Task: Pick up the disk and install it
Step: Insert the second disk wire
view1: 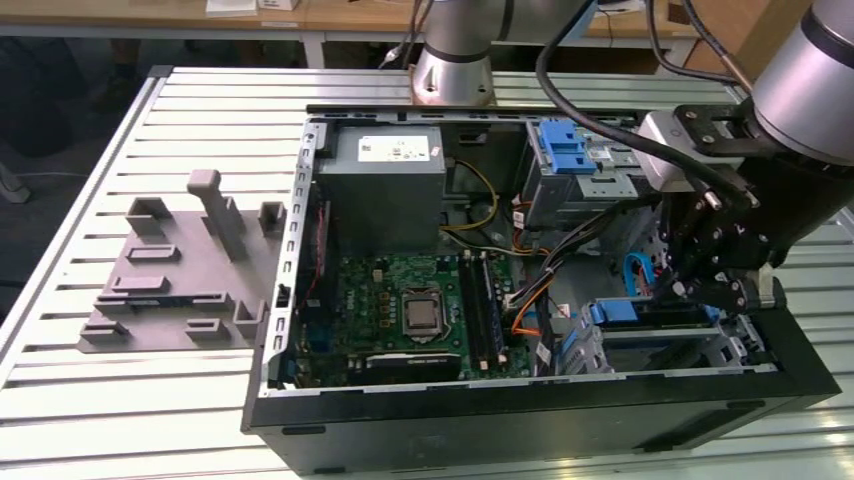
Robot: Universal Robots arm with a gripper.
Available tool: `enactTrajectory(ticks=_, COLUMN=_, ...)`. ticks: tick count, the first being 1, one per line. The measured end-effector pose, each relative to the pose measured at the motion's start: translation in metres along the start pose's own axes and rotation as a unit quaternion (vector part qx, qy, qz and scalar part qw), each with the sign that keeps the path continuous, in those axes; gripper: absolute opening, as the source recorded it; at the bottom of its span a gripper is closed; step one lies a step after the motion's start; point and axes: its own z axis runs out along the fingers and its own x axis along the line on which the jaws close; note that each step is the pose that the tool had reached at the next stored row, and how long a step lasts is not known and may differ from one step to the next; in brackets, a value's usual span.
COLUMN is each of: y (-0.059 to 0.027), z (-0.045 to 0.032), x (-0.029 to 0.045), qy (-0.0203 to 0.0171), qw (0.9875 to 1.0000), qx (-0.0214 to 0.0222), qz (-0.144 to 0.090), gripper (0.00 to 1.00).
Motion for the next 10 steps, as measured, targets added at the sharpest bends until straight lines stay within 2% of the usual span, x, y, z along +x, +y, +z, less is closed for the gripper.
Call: enactTrajectory(ticks=10, y=-0.0001, z=-0.0030, x=-0.0002, qy=0.0049, qw=1.0000, qx=0.0000, qz=0.000, gripper=0.11)
